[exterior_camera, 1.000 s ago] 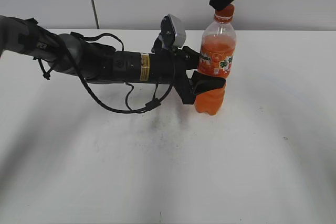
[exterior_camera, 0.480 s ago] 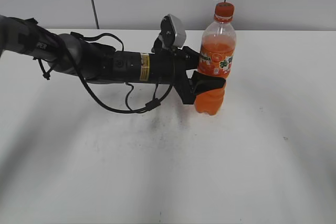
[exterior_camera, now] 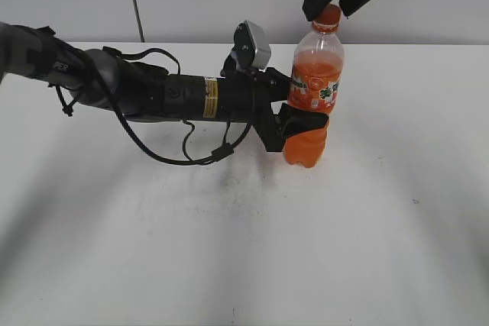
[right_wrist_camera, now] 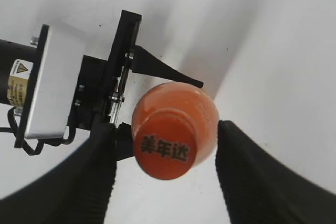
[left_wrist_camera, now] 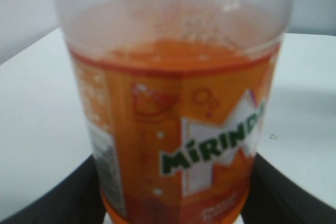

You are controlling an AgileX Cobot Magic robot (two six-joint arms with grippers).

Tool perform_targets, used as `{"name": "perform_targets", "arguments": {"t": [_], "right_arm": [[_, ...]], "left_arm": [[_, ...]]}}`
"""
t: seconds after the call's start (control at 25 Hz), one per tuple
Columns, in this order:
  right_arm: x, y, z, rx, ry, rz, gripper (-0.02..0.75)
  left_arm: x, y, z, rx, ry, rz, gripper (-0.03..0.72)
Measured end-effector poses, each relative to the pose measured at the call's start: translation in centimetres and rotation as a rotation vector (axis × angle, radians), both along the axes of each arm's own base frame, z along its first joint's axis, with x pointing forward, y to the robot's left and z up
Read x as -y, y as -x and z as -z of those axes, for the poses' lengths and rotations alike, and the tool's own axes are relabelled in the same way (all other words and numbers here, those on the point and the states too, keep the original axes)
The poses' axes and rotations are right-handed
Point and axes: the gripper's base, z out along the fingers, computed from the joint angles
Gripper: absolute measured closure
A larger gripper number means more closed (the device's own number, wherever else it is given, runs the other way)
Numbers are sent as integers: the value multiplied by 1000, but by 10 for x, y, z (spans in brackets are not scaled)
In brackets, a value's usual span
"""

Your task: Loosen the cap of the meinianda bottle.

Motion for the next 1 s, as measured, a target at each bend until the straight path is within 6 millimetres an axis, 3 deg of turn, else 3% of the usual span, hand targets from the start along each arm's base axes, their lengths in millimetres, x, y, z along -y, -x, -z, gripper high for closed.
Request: {"name": "perform_targets", "arguments": {"t": [0.2,0.44,0.72,1.0], "right_arm": [[0,0,0,-1,0,1,474],[0,0,0,37,44,-126,475],[0,0,0,236,264,-761,477],[0,0,-2,275,300,-872,479]], "left_arm": [[0,0,0,0,0,0,260],[0,0,0,0,1,-1,260],[0,0,0,0,0,0,260],[0,0,0,-1,0,-2,260]]}}
